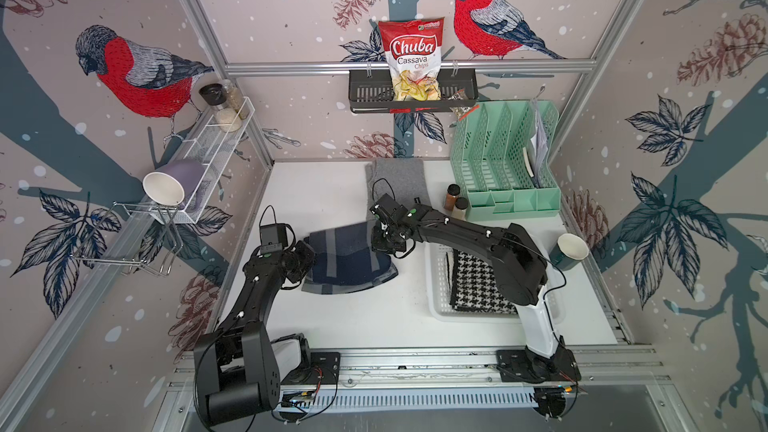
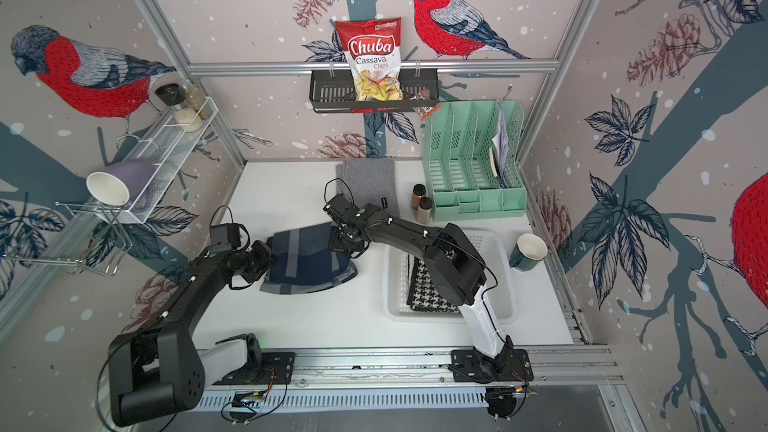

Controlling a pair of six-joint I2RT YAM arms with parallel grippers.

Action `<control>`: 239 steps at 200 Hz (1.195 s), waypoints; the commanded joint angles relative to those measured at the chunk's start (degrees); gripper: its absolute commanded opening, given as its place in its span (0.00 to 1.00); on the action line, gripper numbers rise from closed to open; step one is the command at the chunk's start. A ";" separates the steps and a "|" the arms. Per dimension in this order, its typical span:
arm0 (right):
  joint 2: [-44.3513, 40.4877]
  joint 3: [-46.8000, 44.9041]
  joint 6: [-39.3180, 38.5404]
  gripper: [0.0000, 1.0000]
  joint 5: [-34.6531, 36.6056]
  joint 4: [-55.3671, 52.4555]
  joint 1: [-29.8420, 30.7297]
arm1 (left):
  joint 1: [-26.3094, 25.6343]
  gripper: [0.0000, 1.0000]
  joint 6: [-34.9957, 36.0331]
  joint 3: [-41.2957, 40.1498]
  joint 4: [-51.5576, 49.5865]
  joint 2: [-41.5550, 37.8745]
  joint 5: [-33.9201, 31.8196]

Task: Put the folded scarf in the basket
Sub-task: Pick up the scarf at the center of the board, then place the scarf in the basket.

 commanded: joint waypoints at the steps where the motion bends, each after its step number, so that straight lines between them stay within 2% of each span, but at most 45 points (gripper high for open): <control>1: -1.35 0.57 0.48 0.00 1.68 -0.61 0.35 | -1.42 0.00 -1.45 1.29 -2.36 -1.28 -0.26; 58: -5.08 -0.93 1.56 0.00 3.17 -1.50 0.48 | -5.48 0.00 -4.14 3.53 -5.24 -4.77 -1.46; 101: -10.37 -3.02 1.54 0.00 5.38 -4.31 0.42 | -12.42 0.00 -8.57 7.91 -7.24 -6.85 -3.44; 145: -19.02 -9.95 0.75 0.00 7.38 -7.65 -0.62 | -23.43 0.00 -15.32 12.56 -7.50 -7.27 -7.85; 191: -29.88 -18.69 -0.12 0.00 10.21 -12.02 -3.12 | -39.20 0.00 -23.49 17.07 -5.25 -4.50 -14.49; 239: -43.11 -29.43 -1.68 0.00 11.78 -17.40 -10.12 | -53.08 0.00 -31.66 18.24 -0.01 -1.14 -19.93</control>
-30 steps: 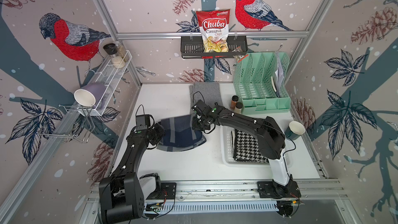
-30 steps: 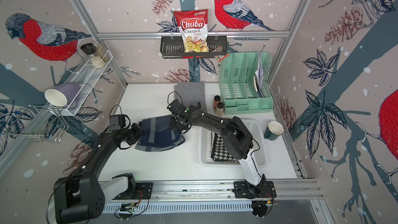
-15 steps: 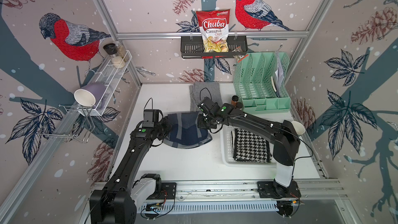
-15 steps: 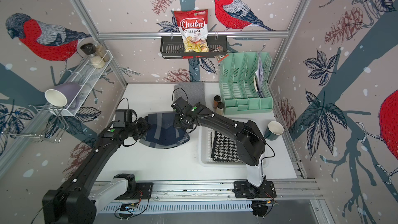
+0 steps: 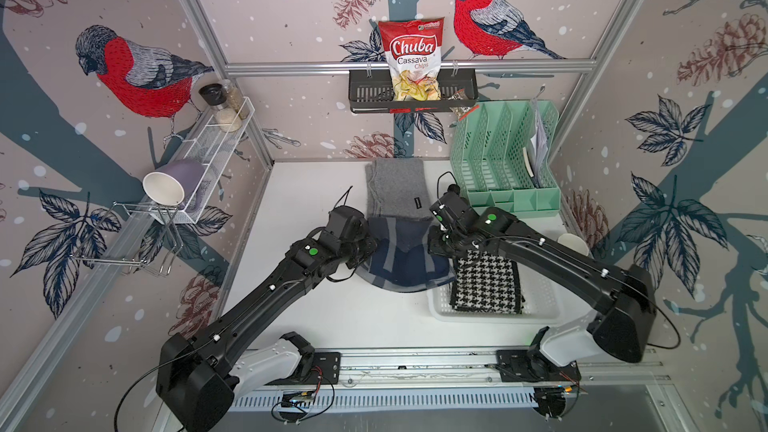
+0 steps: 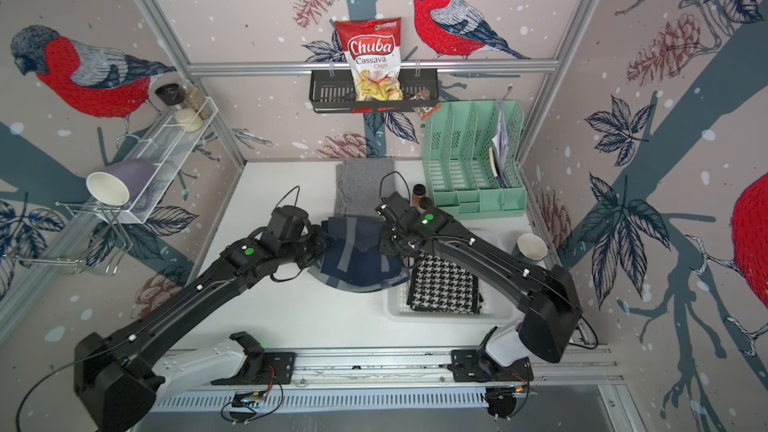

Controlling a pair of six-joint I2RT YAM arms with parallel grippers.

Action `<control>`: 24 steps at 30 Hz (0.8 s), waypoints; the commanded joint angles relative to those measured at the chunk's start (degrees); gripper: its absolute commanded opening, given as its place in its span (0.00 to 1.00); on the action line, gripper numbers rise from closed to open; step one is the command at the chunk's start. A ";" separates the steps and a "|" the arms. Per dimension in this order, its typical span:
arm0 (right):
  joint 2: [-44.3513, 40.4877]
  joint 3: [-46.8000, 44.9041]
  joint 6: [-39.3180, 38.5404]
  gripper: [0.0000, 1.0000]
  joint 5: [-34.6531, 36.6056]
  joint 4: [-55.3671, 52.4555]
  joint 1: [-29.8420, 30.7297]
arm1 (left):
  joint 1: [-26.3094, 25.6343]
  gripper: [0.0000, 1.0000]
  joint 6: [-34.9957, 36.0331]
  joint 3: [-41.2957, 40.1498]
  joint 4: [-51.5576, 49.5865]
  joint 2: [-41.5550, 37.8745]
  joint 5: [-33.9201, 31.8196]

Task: Put the folded scarf in the basket
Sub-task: Place the scarf in the basket.

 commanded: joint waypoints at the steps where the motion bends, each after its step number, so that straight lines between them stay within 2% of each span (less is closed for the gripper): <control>1: -5.85 -4.62 -1.52 0.00 2.93 -4.33 -3.35 | -5.36 0.00 -6.05 0.94 4.48 1.61 -4.47; 6: -13.91 -10.12 -2.84 0.00 4.37 -8.19 -9.12 | -14.01 0.00 -9.21 3.71 7.49 6.95 -6.58; 11: -17.87 -12.98 -3.84 0.00 6.51 -10.98 -14.93 | -19.53 0.00 -10.42 7.28 9.29 12.26 -7.61; 16: -20.70 -14.52 -4.22 0.00 8.23 -13.01 -19.53 | -22.81 0.00 -10.62 9.76 10.18 15.84 -7.46; 24: -23.37 -15.57 -4.69 0.00 11.55 -15.62 -25.14 | -25.06 0.00 -10.12 11.82 11.91 20.19 -5.71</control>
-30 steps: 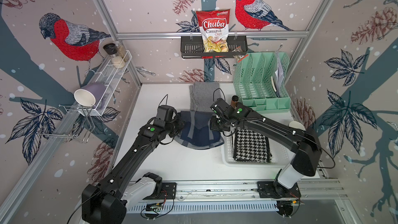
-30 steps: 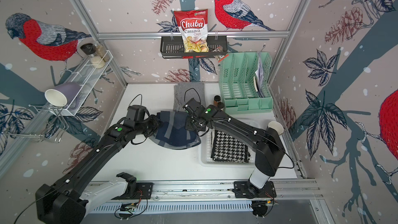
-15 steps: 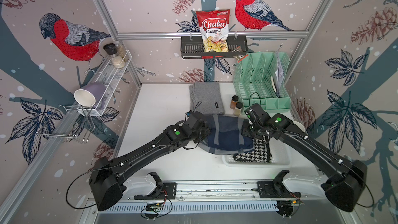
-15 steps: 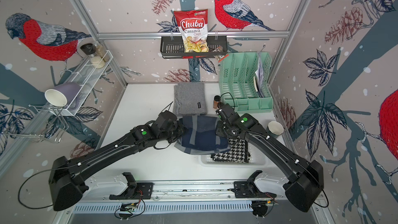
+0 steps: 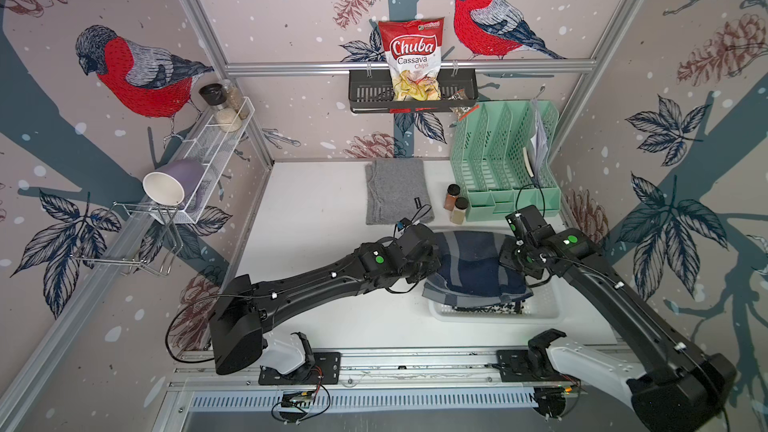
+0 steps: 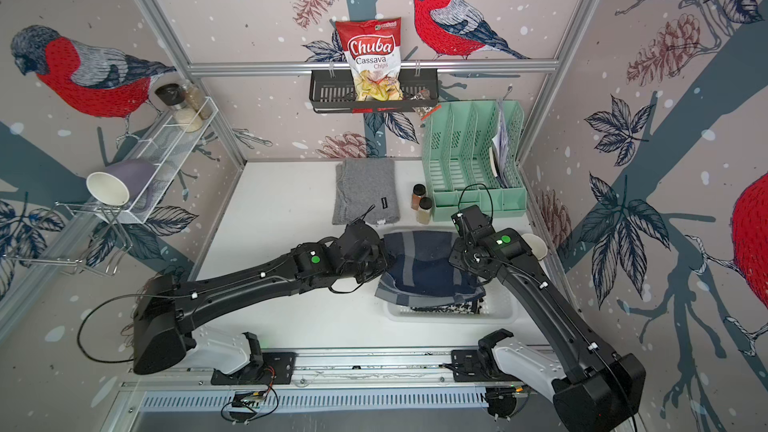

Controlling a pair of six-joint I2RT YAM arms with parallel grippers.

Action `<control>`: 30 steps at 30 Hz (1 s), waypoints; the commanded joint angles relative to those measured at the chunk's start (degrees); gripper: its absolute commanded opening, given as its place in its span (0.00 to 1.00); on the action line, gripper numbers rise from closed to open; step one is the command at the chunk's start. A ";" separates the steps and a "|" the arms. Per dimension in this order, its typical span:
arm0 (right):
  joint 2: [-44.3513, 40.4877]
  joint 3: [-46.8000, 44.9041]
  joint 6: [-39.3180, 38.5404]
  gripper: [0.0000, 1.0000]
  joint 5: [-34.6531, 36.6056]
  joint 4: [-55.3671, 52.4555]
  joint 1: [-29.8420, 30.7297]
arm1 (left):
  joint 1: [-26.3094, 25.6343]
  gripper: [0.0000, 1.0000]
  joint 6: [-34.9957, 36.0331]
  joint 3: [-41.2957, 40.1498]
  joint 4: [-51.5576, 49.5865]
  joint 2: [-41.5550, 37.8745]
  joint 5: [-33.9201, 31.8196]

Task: Put the folded scarf in the basket
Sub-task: Place the scarf in the basket.

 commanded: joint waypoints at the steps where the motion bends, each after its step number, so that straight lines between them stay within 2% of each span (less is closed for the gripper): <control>1: -1.20 -0.59 -1.26 0.00 4.19 -1.59 -2.46 | -0.70 0.00 -0.07 0.84 3.04 1.64 1.47; 13: -1.18 -5.92 -7.10 0.00 2.18 4.08 -12.03 | -1.76 0.00 1.87 4.20 4.67 10.54 3.01; 29: 1.13 -9.96 -5.38 0.00 -0.04 8.27 -15.23 | -2.01 0.00 3.16 4.88 1.54 14.61 -0.11; 30: 1.06 -10.00 -4.77 0.10 0.77 7.89 -15.37 | -2.09 0.00 3.42 5.39 0.29 14.76 -0.96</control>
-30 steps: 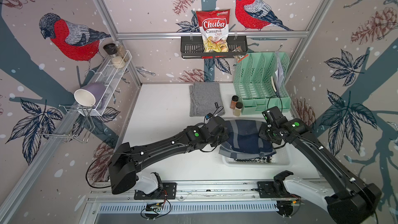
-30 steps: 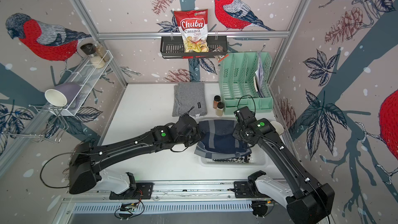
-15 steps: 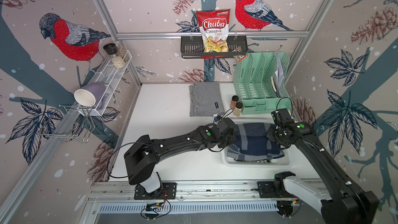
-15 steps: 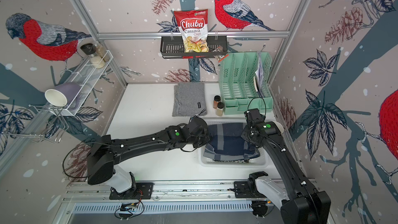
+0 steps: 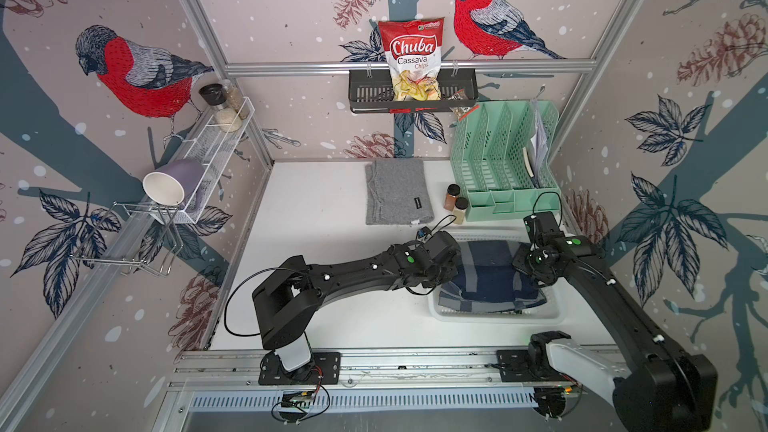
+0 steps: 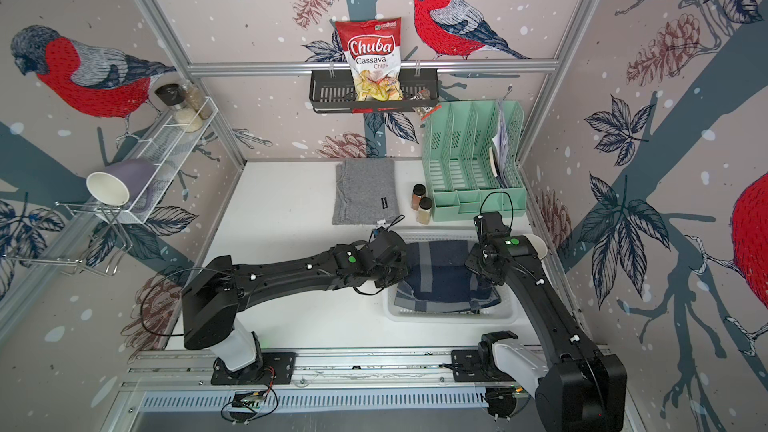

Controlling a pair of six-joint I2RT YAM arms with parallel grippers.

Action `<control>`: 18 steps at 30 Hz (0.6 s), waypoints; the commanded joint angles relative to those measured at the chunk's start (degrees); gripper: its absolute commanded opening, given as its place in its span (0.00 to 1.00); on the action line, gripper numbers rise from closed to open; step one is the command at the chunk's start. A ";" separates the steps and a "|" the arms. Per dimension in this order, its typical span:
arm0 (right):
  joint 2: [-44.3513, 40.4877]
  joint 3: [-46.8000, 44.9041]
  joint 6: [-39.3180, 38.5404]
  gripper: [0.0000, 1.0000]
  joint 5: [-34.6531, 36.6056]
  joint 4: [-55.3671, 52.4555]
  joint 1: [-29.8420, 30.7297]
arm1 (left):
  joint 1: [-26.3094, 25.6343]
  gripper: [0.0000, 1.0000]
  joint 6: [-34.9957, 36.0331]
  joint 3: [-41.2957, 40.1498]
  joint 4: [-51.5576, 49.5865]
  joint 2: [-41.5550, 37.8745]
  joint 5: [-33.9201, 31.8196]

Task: Put the folded scarf in the basket
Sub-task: Place the scarf in the basket.

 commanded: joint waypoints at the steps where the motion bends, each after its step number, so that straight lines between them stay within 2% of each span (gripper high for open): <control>1: -0.08 -0.21 2.56 0.19 2.94 0.71 -0.53 | -0.34 0.00 1.93 1.84 -3.95 0.47 -3.08; 2: -0.47 -0.10 3.06 0.33 3.94 0.18 -0.63 | -0.45 0.01 2.10 2.68 -5.68 0.42 -4.06; 4: -1.69 0.64 4.34 0.64 5.56 -0.56 -0.64 | -0.94 0.18 2.50 4.35 -8.21 0.10 -6.50; 6: -2.92 1.95 5.55 0.80 6.92 -1.53 -0.70 | -1.56 0.35 2.56 6.02 -10.67 -0.56 -9.02; 8: -3.59 3.72 6.33 0.86 8.32 -2.33 -0.63 | -1.99 0.47 2.65 8.00 -13.35 -0.93 -11.04; 10: -3.80 5.40 6.73 0.87 9.88 -3.25 -0.73 | -2.49 0.57 3.33 10.21 -15.03 -1.11 -11.57; 13: -4.27 7.63 6.59 0.86 10.46 -3.55 -0.70 | -2.97 0.64 3.80 12.68 -16.85 -1.24 -11.22; 17: -4.59 7.58 6.03 0.76 7.69 -2.22 -0.41 | -3.03 0.56 4.83 12.11 -12.96 -2.08 -8.89; 18: -4.67 6.75 6.28 0.72 6.61 -1.57 0.00 | -2.95 0.51 5.74 12.29 -10.34 -1.15 -6.11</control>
